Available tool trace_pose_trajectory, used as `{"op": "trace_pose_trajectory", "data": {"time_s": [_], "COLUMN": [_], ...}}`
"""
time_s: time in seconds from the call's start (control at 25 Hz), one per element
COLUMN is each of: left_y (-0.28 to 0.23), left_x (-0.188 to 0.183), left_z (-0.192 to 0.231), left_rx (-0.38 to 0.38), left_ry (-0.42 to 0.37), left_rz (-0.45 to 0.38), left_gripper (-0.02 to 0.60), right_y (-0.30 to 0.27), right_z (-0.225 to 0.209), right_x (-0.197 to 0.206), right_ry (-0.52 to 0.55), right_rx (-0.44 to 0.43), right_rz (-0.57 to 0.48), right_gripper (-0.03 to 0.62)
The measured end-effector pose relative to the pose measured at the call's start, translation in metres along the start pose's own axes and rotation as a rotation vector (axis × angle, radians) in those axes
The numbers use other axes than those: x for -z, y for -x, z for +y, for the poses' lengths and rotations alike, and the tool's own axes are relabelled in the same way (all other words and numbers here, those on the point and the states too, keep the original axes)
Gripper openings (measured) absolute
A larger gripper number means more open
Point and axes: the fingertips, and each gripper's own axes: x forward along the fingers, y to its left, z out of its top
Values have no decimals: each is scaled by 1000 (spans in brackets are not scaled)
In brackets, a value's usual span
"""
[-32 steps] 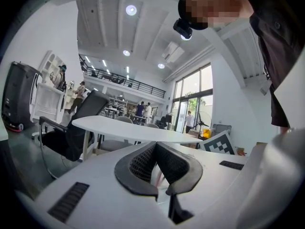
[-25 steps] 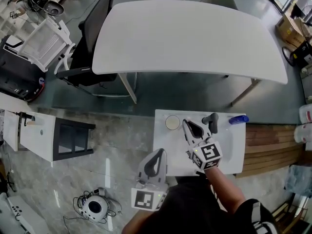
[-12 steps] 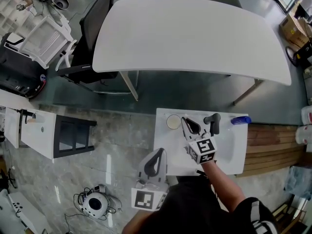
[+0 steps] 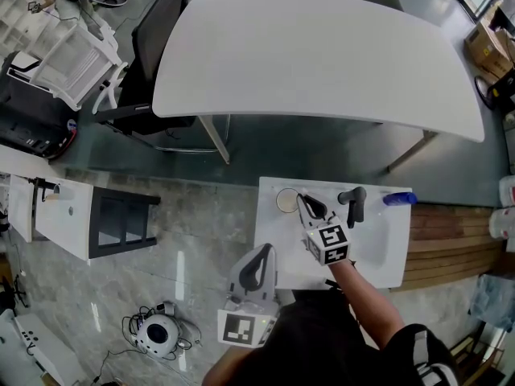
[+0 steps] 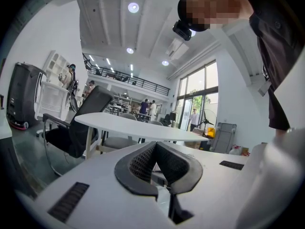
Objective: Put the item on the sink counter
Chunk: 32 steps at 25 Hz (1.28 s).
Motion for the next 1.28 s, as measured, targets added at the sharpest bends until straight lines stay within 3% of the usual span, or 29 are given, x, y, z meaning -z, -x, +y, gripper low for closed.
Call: {"op": "trace_pose_trajectory", "data": {"time_s": [0.56,1.28], "left_y": [-3,-4], "left_x": [2,1], "left_z": [4,14], "left_rx": [-1,-24], "left_ry": [8,17], "left_rz": [7,3], "left_gripper": [15,15], "right_y": [-23,-41], "right_z": [0,-1], "right_x": [33,46], "right_ry": [31,58], "right_rx": [-6,-6], "right_rz": [112,155], "right_gripper": [23,23]}}
